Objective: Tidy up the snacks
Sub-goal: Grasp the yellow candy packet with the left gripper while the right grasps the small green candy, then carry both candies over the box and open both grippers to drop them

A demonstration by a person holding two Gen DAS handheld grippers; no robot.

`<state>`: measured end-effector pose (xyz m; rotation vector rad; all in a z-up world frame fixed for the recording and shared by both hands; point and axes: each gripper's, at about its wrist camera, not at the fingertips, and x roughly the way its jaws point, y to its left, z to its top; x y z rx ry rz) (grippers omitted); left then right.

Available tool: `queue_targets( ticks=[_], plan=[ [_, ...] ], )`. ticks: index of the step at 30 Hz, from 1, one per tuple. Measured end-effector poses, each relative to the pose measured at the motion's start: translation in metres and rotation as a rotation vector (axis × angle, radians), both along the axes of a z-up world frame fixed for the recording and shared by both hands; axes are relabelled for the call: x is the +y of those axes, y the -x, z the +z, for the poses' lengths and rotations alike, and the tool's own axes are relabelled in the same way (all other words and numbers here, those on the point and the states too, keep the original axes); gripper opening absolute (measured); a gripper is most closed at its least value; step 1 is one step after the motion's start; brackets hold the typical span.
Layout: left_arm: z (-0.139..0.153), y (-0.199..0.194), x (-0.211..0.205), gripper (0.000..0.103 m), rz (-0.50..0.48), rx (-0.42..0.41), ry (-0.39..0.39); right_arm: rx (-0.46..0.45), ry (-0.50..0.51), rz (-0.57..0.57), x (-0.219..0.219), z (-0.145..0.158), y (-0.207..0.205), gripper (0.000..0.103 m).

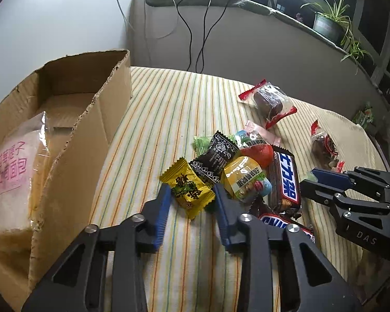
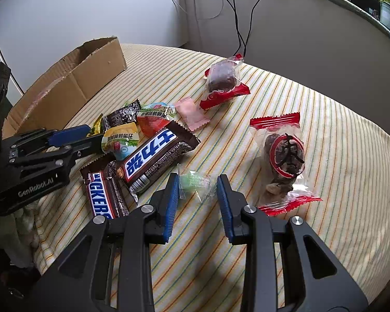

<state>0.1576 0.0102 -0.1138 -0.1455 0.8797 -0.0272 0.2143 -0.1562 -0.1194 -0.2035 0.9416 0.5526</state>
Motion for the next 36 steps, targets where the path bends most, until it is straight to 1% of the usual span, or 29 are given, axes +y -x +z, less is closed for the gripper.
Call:
queue_targets(
  ticks=[1,2,3,6,12,15,21,24,31,36],
  plan=[
    [0.0,0.001,0.0,0.026,-0.002,-0.003,-0.003,0.001,-0.002,-0.001,0.0,0.0,0.0,0.028],
    [0.0,0.001,-0.001,0.019,-0.005,-0.004,-0.002,0.0,-0.007,0.0,-0.001,0.001,0.0,0.027],
    [0.001,0.002,-0.001,0.015,-0.006,-0.005,-0.003,0.0,-0.01,0.0,-0.001,0.001,0.001,0.025],
    [0.002,0.003,-0.002,0.013,-0.011,-0.007,0.001,0.003,-0.017,-0.001,-0.002,0.002,0.002,0.024],
    [0.003,0.004,0.001,0.012,0.0,-0.015,0.023,0.0,-0.033,-0.015,-0.01,0.006,0.008,0.024],
    [0.007,0.007,0.003,0.011,0.005,-0.032,0.036,-0.005,-0.04,-0.026,-0.015,0.01,0.011,0.024],
    [0.028,0.022,0.008,0.011,0.009,-0.089,0.073,-0.027,-0.058,-0.03,-0.021,0.023,0.018,0.024],
    [0.034,0.027,0.011,0.011,0.011,-0.106,0.073,-0.047,-0.068,-0.023,-0.021,0.033,0.023,0.024],
    [0.054,0.046,0.025,0.011,0.021,-0.152,0.083,-0.08,-0.089,0.004,-0.01,0.056,0.033,0.024],
    [0.062,0.057,0.043,0.011,0.052,-0.176,0.084,-0.105,-0.102,0.042,0.013,0.071,0.036,0.024]
  ],
)
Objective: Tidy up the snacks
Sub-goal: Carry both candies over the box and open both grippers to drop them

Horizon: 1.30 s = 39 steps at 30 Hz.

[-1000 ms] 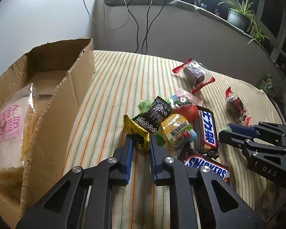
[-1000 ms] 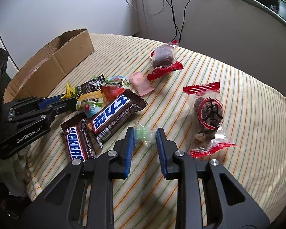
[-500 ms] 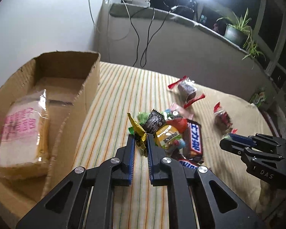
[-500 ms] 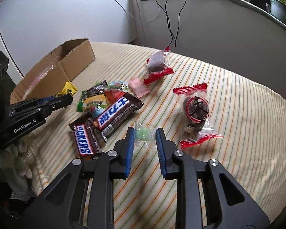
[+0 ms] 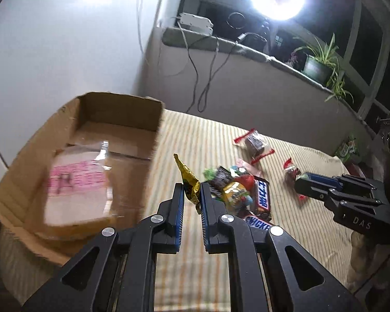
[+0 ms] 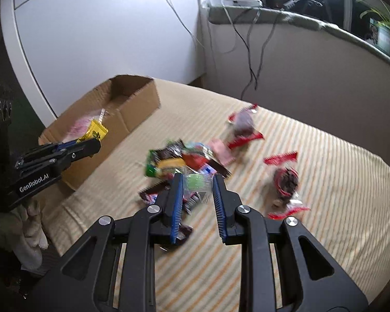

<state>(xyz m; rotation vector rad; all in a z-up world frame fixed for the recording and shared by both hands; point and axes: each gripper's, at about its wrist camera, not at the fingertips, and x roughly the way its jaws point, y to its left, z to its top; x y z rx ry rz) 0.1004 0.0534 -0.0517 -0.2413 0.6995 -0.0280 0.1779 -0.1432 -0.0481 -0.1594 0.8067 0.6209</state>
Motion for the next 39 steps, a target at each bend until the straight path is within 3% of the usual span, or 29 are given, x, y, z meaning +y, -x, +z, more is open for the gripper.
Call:
queue_targets(
  ticks=[20,33,35,39],
  plan=[
    [-0.007,0.038,0.074,0.011,0.125,0.014,0.001,-0.044,0.003,0.17,0.156,0.024,-0.032,0.024],
    [-0.007,0.037,0.082,0.011,0.142,0.016,0.014,-0.009,0.03,0.23,0.201,0.007,-0.043,0.024],
    [-0.007,0.038,0.082,0.011,0.142,0.018,0.019,-0.01,0.031,0.233,0.202,0.006,-0.043,0.031],
    [-0.006,0.039,0.081,0.03,0.144,0.018,0.02,-0.02,0.028,0.237,0.203,0.008,-0.04,0.061]
  ],
)
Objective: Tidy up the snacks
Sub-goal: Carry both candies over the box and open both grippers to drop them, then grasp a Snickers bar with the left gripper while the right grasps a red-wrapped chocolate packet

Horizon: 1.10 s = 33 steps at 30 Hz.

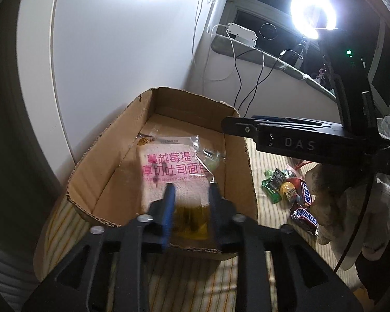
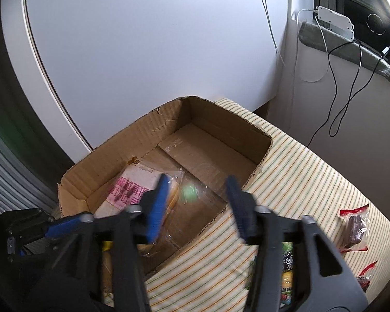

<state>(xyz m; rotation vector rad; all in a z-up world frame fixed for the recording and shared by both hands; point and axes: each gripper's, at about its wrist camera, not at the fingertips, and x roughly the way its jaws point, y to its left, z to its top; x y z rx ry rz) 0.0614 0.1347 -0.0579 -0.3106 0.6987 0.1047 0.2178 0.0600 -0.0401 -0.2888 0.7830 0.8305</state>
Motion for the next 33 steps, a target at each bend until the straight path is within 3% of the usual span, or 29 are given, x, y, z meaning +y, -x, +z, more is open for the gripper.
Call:
queue_targets(
  ticks=[1,6,10,22,24,25,28,33],
  plan=[
    [0.001,0.001,-0.001,0.03,0.0,-0.001,-0.001,-0.008,-0.002,-0.002,-0.002,0.002,0.002,0.066],
    [0.004,0.003,-0.005,0.035,0.002,-0.008,-0.009,-0.025,-0.01,-0.012,-0.01,0.009,0.007,0.069],
    [0.01,0.007,-0.012,0.035,-0.006,-0.021,-0.018,-0.036,-0.017,-0.025,-0.024,0.016,0.012,0.076],
    [0.015,0.004,-0.057,0.035,-0.098,-0.035,-0.001,-0.041,-0.026,-0.151,-0.113,0.028,0.02,0.076],
    [0.012,0.001,-0.067,0.051,-0.119,-0.027,0.017,-0.039,-0.023,-0.184,-0.133,0.026,0.02,0.078],
    [0.01,0.0,-0.073,0.054,-0.131,-0.022,0.024,-0.04,-0.019,-0.204,-0.144,0.025,0.02,0.082],
    [0.004,-0.007,-0.094,0.055,-0.178,0.005,0.033,-0.039,-0.012,-0.271,-0.18,0.021,0.018,0.091],
    [-0.009,-0.018,-0.123,0.058,-0.244,0.063,0.073,-0.02,0.017,-0.359,-0.227,0.01,0.014,0.091]
  ],
)
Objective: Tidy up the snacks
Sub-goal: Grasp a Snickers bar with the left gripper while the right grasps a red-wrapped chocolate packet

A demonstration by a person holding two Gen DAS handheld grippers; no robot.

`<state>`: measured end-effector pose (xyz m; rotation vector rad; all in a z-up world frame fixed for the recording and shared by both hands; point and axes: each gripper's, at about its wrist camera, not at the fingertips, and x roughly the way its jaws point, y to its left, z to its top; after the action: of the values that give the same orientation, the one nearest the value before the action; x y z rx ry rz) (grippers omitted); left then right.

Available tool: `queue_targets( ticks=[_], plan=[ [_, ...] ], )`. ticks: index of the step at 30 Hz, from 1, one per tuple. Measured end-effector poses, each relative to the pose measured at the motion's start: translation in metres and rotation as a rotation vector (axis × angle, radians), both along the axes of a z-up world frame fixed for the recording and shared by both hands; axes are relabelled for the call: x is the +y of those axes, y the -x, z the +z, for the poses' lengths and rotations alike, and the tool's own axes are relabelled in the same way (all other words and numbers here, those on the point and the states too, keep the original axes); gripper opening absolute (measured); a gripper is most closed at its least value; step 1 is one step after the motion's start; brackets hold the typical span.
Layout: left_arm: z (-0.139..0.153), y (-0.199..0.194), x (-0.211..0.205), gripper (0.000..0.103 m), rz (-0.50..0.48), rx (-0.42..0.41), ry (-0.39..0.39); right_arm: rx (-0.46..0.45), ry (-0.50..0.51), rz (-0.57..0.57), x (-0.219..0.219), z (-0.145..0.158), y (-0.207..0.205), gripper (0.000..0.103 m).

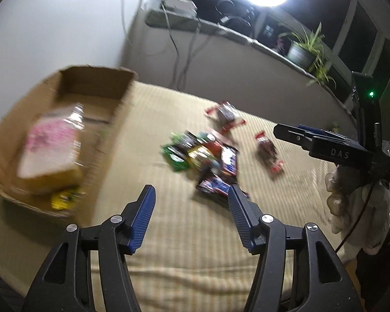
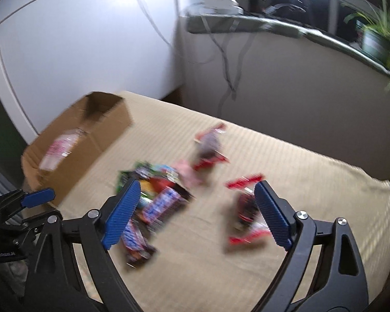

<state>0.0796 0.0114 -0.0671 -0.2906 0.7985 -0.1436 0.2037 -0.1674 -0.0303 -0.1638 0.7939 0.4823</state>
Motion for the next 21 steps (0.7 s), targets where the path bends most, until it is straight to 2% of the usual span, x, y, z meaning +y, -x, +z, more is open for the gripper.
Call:
queue_targets(
  ticks=[7,15,21],
  plan=[
    [-0.015,-0.02,-0.034,0.058,-0.056,0.07,0.034,0.032,0.048,-0.053,-0.039,-0.023,-0.002,0.091],
    [-0.031,-0.045,-0.05,0.059,-0.029,0.134,0.042,0.055,0.08,-0.034,-0.038,-0.039,-0.021,0.091],
    [-0.04,-0.057,-0.06,0.059,0.01,0.149,-0.017,0.082,0.09,-0.035,-0.034,-0.055,-0.036,0.091]
  ],
)
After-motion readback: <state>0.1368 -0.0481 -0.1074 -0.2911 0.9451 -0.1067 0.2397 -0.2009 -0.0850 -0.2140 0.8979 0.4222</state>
